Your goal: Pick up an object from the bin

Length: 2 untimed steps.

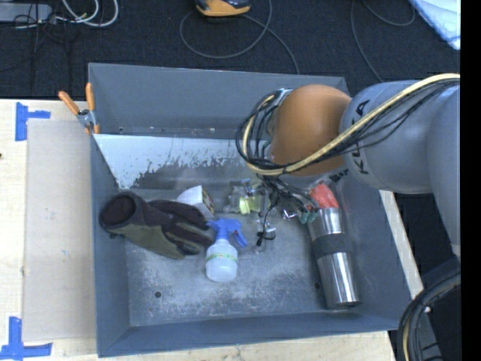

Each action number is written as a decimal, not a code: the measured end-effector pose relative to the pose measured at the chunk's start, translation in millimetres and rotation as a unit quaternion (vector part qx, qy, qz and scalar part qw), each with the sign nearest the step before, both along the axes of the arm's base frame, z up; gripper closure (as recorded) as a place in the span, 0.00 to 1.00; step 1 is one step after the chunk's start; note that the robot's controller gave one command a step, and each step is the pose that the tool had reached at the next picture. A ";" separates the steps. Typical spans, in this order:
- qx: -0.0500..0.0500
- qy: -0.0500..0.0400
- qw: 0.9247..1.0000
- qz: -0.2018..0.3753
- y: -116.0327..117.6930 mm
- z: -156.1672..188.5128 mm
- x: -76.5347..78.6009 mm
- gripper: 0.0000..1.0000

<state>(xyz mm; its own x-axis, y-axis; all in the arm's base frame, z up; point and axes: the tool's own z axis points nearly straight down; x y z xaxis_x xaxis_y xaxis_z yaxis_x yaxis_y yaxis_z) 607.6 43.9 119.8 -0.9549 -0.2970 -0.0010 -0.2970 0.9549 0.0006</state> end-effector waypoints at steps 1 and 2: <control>0.000 0.000 1.000 0.031 -2.4 -8.3 -3.7 0.00; 0.000 -0.001 1.000 0.020 15.1 -23.0 3.8 0.00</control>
Offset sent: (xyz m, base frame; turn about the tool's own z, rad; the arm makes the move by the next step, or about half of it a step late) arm 0.0088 0.0289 -0.0313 -0.0171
